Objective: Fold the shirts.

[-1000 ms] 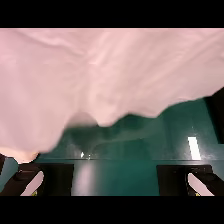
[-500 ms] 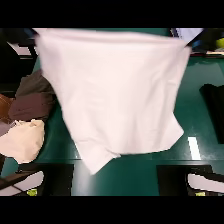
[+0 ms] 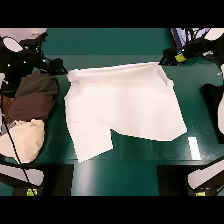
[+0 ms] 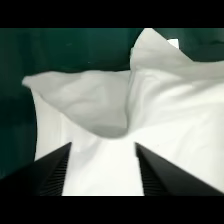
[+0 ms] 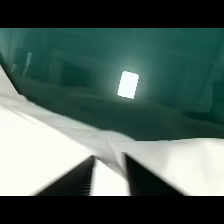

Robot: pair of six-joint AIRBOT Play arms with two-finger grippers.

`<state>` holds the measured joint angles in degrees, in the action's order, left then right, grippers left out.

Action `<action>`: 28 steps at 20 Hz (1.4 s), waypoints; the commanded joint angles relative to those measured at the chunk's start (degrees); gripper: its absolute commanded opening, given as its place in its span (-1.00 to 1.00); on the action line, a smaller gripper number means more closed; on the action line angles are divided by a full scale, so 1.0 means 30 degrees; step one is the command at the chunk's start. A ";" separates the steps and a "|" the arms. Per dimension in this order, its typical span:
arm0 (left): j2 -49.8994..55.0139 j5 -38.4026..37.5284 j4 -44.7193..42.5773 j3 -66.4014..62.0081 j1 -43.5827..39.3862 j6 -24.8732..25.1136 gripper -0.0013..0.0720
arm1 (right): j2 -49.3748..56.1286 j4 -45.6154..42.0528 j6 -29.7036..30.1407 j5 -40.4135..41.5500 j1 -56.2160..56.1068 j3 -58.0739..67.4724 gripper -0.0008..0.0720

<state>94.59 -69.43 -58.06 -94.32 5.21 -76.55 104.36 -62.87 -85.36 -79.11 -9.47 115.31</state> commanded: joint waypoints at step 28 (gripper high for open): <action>-1.1081 0.3963 0.2645 2.0954 0.0299 0.0051 -0.88 | -1.3318 0.1144 0.1690 -0.0525 0.2419 -1.6451 0.03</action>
<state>61.56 -56.90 -52.36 -30.50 6.04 -78.00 65.23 -58.33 -80.25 -78.26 -3.16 66.06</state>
